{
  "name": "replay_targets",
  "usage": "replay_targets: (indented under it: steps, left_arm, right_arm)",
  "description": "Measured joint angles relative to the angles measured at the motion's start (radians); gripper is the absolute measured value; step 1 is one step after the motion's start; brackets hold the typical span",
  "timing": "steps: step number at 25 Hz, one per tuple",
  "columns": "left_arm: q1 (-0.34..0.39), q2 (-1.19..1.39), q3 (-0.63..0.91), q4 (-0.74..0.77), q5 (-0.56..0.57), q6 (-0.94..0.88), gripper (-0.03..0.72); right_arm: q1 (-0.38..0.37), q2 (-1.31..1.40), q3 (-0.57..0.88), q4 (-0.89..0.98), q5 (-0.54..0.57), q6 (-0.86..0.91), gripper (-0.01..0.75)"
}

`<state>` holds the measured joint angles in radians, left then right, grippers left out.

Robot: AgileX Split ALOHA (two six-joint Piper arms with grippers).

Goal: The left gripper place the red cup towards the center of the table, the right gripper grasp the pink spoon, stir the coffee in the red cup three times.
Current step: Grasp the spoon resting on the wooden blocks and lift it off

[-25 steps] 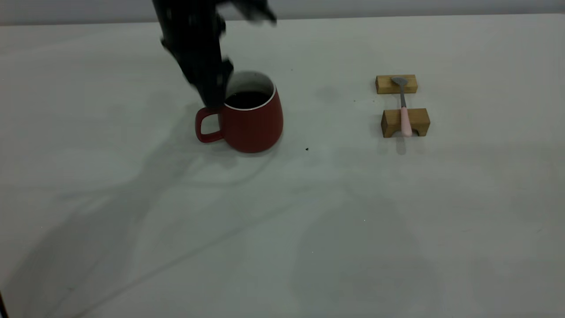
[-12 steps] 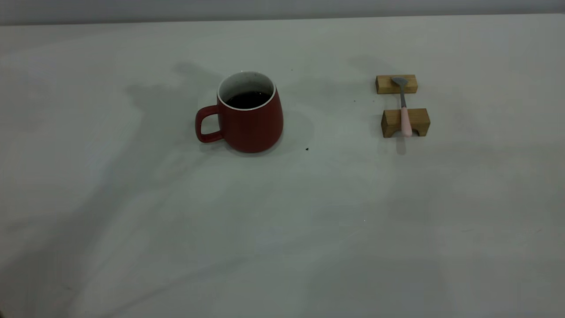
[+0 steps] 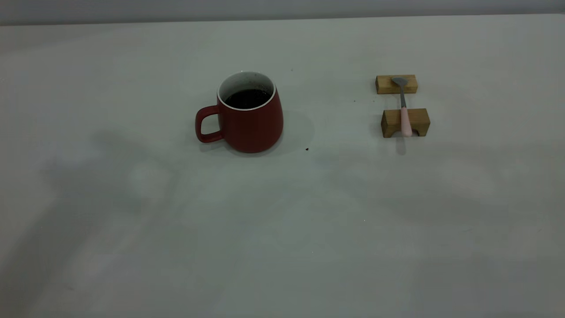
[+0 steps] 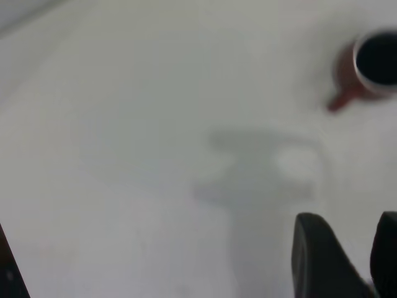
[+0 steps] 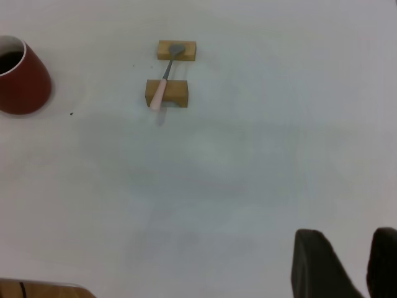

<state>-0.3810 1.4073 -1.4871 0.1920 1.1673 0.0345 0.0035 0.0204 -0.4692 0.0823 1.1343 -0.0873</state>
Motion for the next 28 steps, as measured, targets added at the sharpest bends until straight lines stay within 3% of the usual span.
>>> replay_targets:
  steps: [6,12,19,28]
  left_arm:
    - [0.016,-0.429,0.460,0.002,0.000,-0.081,0.249]
    - [0.231,-0.881,0.823,-0.013,-0.004,-0.138,0.247]
    - [0.365,-1.239,0.956,-0.094,-0.007,-0.143,0.247]
    - [0.375,-1.380,0.998,-0.151,-0.037,-0.046,0.247]
  right_arm:
    - [0.000,0.000,0.000,0.000,0.000,0.000,0.244]
    - [0.000,0.000,0.000,0.000,0.000,0.000,0.244]
    - [0.000,0.000,0.000,0.000,0.000,0.000,0.244]
    - [0.000,0.000,0.000,0.000,0.000,0.000,0.244]
